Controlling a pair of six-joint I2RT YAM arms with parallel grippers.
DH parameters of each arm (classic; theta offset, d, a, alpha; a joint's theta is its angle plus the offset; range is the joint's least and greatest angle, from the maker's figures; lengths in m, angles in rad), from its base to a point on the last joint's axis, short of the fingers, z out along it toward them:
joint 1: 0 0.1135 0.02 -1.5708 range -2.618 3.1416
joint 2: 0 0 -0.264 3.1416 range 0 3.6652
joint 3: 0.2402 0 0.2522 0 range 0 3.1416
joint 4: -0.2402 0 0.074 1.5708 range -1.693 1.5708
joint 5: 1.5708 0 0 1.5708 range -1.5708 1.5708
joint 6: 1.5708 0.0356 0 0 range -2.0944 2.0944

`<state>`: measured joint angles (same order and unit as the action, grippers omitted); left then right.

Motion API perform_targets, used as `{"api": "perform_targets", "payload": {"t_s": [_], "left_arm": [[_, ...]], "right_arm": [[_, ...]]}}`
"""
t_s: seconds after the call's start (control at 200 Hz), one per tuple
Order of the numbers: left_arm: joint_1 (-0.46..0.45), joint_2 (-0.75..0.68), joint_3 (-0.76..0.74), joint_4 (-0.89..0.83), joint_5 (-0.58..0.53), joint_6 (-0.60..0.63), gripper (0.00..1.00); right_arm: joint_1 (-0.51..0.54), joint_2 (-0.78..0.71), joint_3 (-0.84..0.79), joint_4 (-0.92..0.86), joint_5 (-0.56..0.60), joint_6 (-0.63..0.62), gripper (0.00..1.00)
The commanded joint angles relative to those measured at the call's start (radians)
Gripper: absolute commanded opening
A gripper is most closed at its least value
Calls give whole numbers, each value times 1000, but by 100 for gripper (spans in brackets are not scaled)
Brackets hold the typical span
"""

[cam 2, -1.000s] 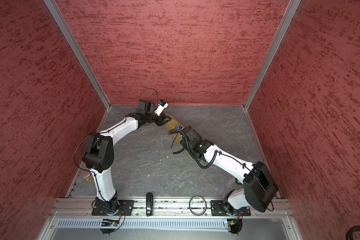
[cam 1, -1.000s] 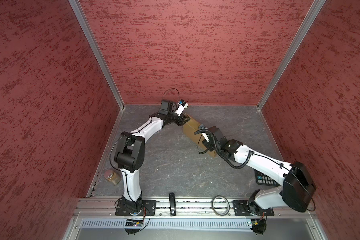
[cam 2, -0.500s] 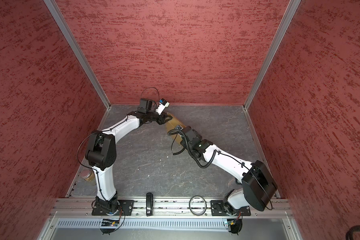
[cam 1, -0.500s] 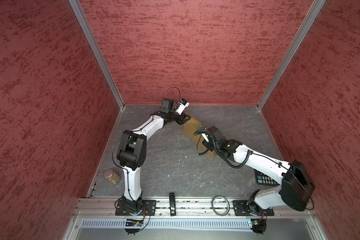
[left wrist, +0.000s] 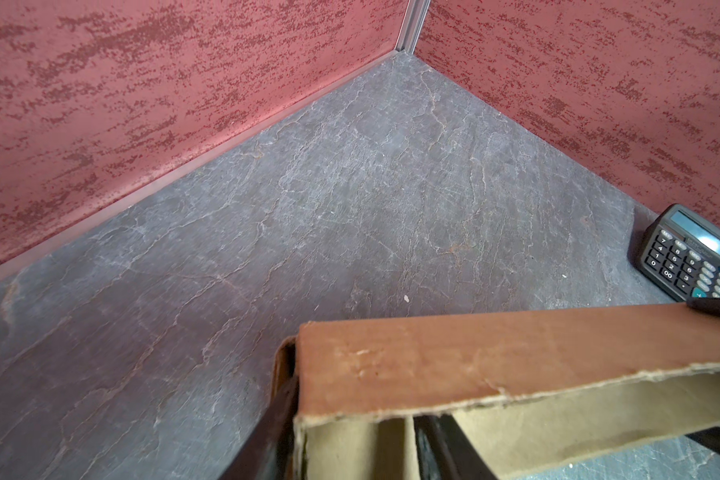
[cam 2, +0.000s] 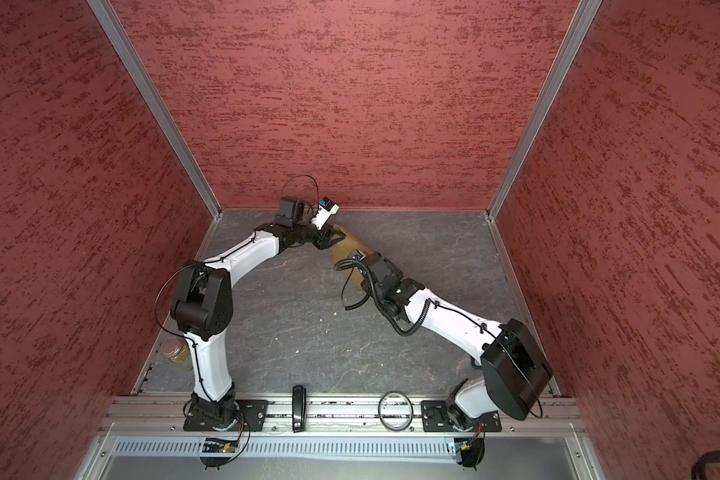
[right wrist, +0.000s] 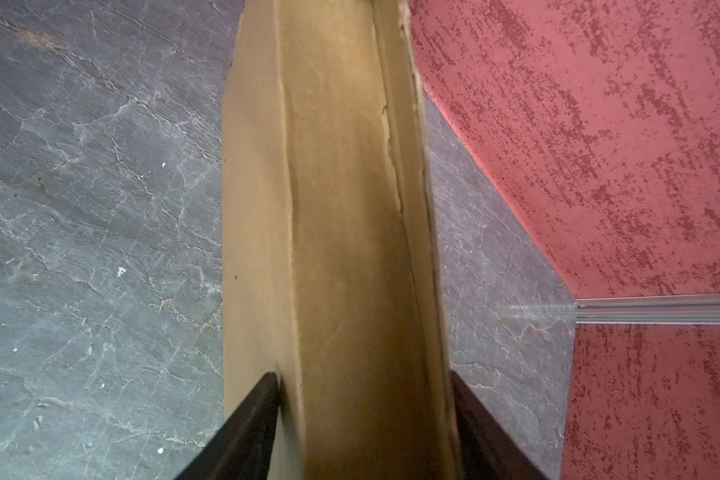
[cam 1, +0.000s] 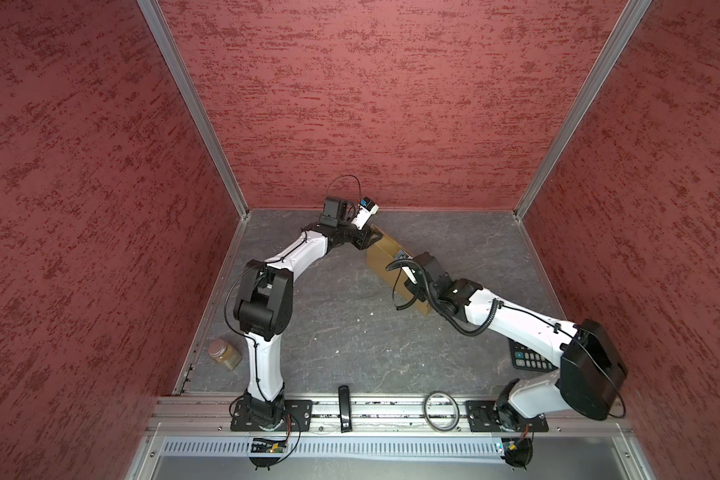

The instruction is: Fold the paper box

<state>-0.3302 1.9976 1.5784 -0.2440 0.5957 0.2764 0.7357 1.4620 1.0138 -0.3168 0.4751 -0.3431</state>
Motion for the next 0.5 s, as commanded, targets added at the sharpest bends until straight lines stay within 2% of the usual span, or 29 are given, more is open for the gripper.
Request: {"api": "perform_targets", "payload": {"t_s": [0.0,0.496], "left_arm": [[8,37,-68,-125,-36,26,47],[39,-5,-115,-130,-1,73,52]], "right_arm": [[-8,24,15,-3,-10,24,60],[-35,43,28,-22,-35,51,58]]}}
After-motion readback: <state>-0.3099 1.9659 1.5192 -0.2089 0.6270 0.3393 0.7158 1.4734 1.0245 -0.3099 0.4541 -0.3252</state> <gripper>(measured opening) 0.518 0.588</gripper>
